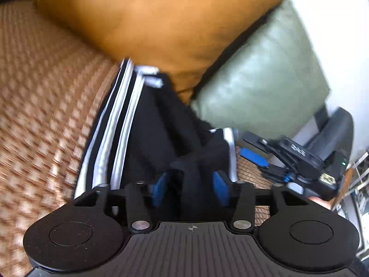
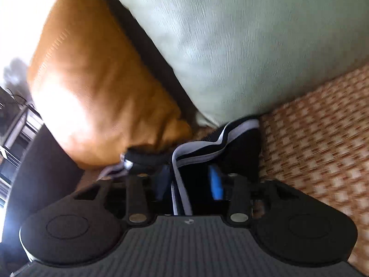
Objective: Fold clothes
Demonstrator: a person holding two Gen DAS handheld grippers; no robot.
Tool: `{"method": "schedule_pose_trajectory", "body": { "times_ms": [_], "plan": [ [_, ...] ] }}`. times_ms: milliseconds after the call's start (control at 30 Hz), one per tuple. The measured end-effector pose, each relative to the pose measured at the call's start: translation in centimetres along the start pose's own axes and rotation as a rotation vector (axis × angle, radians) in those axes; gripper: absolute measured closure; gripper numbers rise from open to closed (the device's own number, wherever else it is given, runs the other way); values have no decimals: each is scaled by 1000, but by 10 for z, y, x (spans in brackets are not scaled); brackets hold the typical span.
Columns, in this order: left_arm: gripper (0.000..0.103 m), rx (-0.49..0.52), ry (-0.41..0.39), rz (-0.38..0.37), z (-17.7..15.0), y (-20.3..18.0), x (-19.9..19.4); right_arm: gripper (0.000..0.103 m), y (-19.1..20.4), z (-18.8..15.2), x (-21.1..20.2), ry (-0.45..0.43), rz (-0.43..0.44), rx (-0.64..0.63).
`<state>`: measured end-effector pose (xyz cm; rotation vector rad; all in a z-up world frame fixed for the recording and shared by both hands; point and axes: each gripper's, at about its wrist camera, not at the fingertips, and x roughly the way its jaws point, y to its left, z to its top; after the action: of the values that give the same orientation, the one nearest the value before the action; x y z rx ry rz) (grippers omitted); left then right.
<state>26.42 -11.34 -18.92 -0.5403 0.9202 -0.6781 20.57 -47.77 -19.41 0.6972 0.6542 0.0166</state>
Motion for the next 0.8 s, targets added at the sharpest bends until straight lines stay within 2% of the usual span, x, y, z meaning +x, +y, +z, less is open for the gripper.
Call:
{"method": "schedule_pose_trajectory", "body": {
  "times_ms": [67, 167, 367, 533, 667, 800],
  "plan": [
    [35, 45, -10, 10, -2, -12, -25, 46, 8, -5, -33, -11, 15, -48],
    [35, 103, 20, 13, -22, -34, -62, 45, 16, -49, -82, 28, 39, -83],
    [34, 232, 165, 23, -106, -65, -112, 45, 32, -137, -180, 106, 89, -154],
    [34, 239, 242, 20, -168, -74, -135, 45, 45, -211, -262, 171, 130, -214],
    [34, 257, 277, 9, -199, -83, -146, 46, 49, -251, -290, 182, 100, -203],
    [34, 317, 282, 5, -218, -100, -147, 46, 50, -272, -305, 180, 82, -173]
  ]
}}
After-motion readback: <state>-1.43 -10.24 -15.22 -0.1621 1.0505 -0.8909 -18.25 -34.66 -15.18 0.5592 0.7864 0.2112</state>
